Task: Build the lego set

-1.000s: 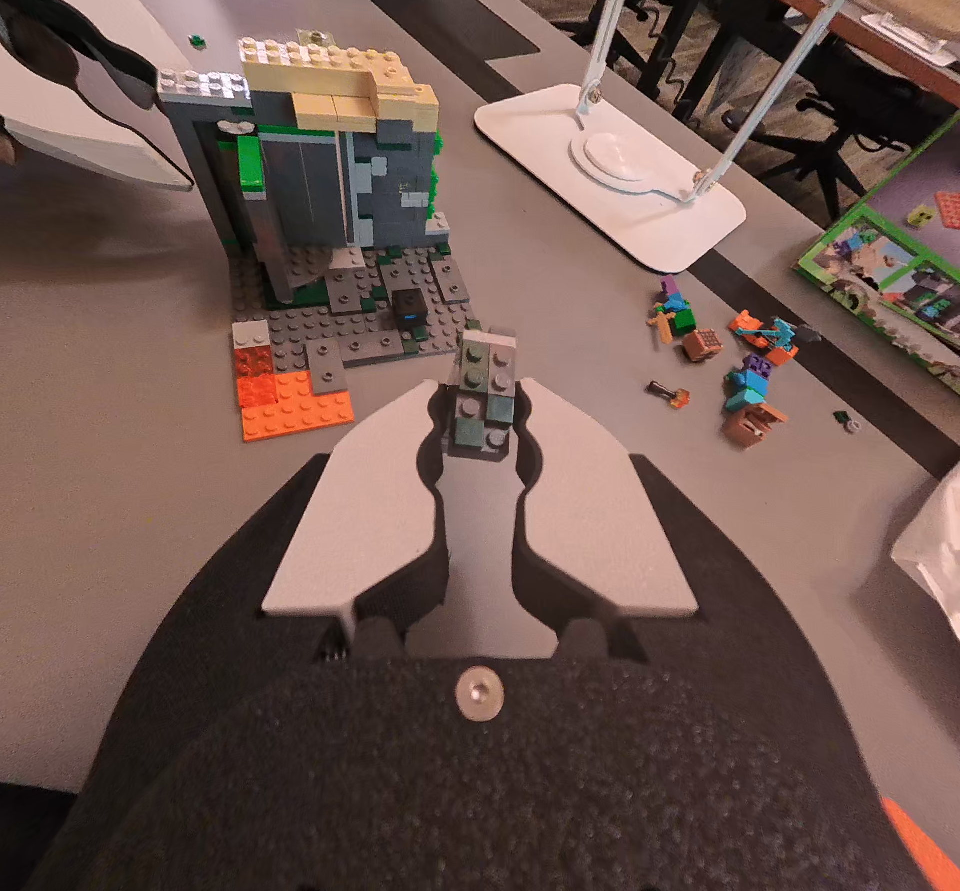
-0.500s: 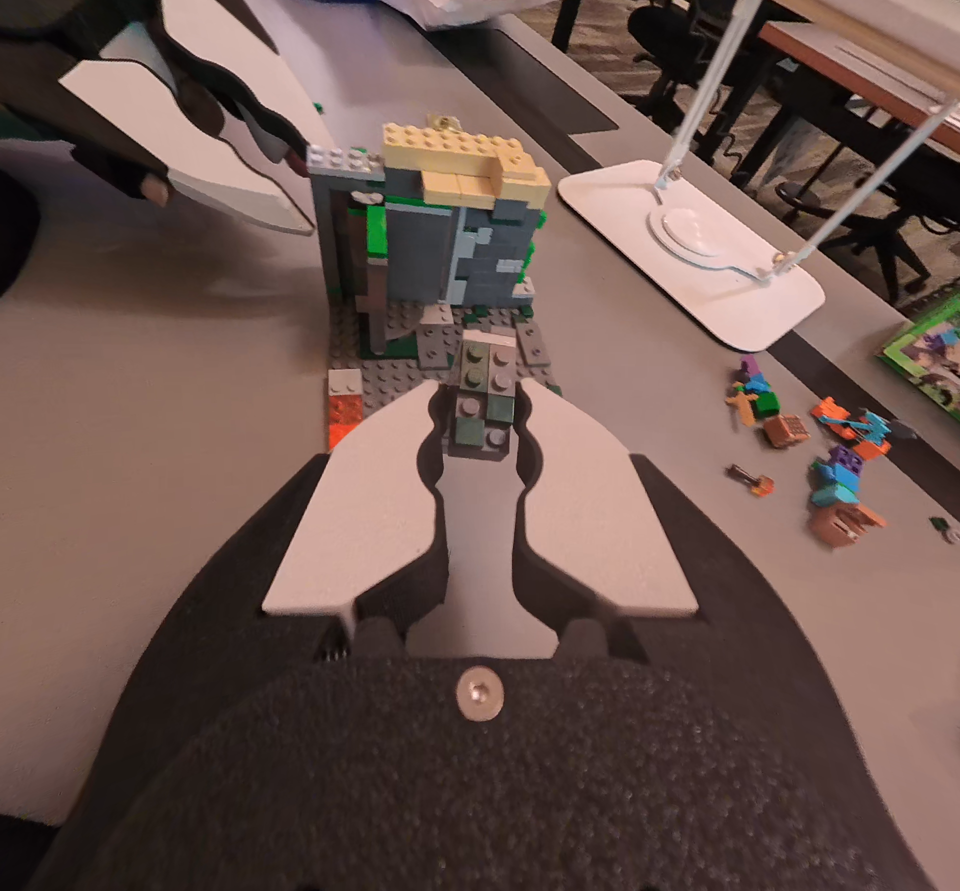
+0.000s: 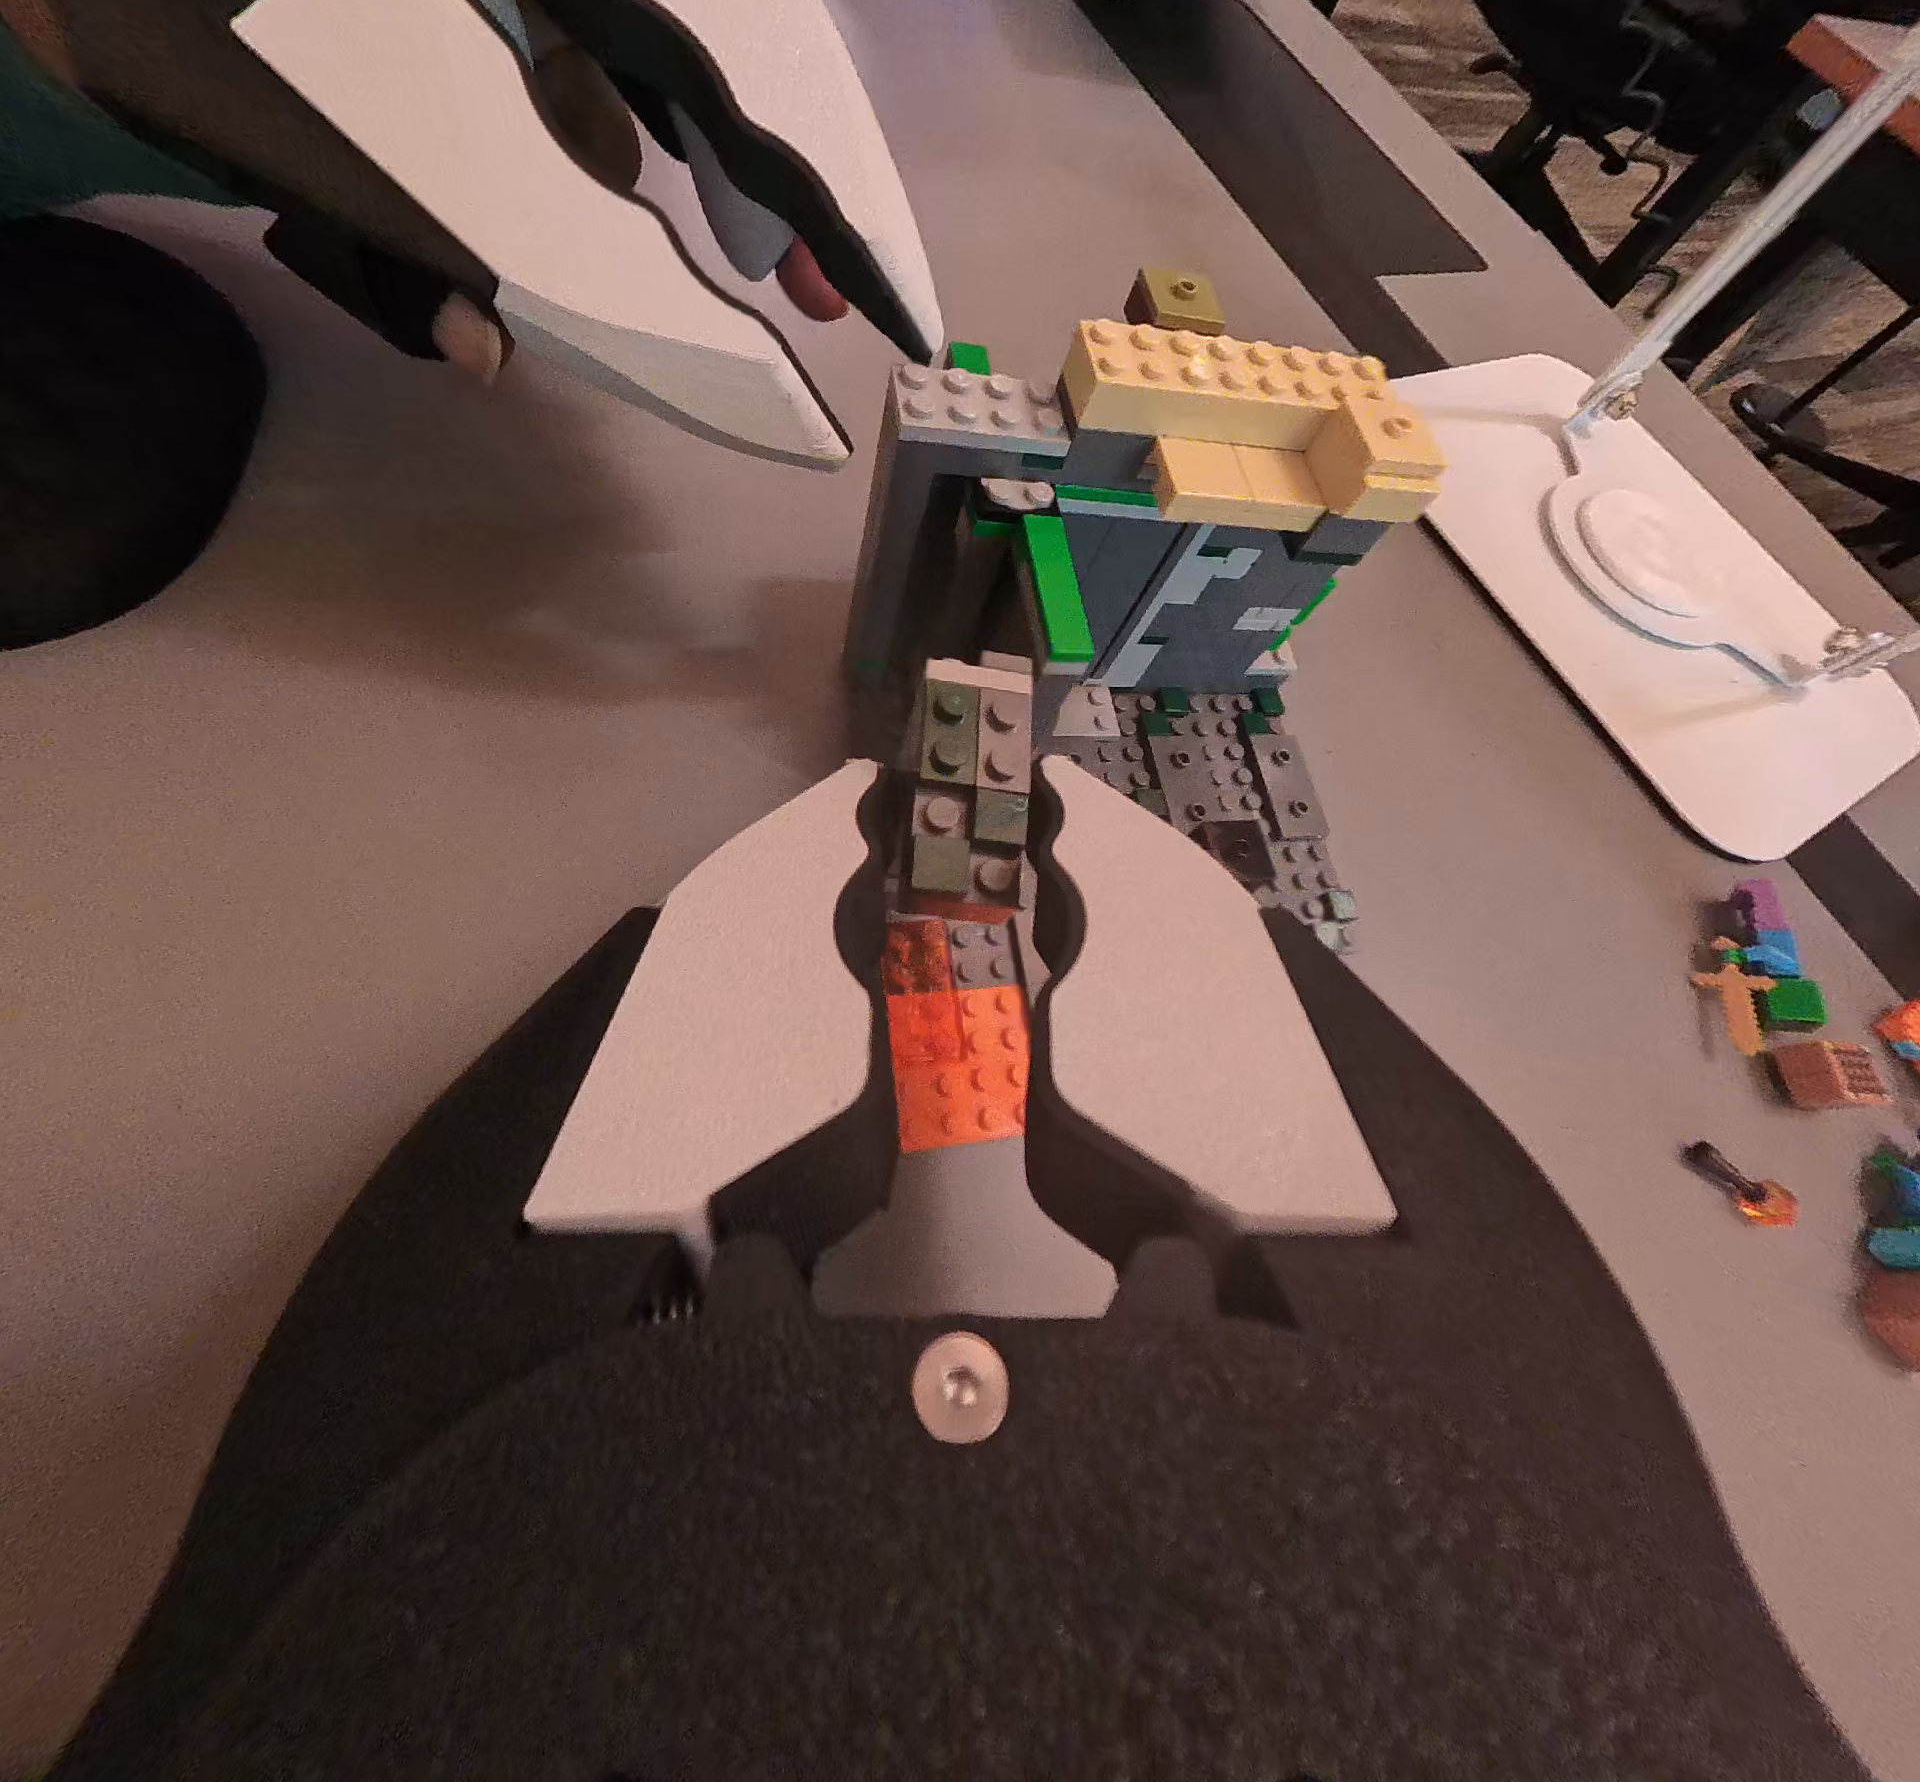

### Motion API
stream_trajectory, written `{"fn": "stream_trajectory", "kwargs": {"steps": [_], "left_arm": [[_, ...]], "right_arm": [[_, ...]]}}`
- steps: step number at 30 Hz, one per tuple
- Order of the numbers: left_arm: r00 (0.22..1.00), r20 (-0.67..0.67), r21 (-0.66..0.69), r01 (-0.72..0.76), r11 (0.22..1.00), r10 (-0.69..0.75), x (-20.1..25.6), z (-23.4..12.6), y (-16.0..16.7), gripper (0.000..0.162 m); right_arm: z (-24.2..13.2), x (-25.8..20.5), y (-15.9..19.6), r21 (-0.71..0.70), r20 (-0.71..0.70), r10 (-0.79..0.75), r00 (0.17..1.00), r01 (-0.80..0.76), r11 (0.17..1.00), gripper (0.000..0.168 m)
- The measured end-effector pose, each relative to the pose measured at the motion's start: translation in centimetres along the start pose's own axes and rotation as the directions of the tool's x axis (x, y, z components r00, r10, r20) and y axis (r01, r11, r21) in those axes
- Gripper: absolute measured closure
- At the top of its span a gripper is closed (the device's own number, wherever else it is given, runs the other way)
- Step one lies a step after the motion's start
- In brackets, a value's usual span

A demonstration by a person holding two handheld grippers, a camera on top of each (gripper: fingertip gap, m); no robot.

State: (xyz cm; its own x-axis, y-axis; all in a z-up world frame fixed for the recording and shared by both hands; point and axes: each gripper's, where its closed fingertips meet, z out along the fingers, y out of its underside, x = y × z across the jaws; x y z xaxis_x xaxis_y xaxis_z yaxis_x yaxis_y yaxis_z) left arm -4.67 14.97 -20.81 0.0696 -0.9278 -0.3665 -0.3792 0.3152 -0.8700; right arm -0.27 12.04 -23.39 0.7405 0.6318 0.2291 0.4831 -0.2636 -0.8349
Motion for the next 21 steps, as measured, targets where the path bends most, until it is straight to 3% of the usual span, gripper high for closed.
{"fn": "stream_trajectory", "kwargs": {"steps": [21], "left_arm": [[1.000, 0.023, 0.054, 0.012, 0.998, -0.014, -0.01, -0.11, -0.86, 0.143]], "right_arm": [[-0.55, 0.85, 0.22, -0.003, -0.033, 0.017, 0.999, -0.017, 1.000, 0.145]]}}
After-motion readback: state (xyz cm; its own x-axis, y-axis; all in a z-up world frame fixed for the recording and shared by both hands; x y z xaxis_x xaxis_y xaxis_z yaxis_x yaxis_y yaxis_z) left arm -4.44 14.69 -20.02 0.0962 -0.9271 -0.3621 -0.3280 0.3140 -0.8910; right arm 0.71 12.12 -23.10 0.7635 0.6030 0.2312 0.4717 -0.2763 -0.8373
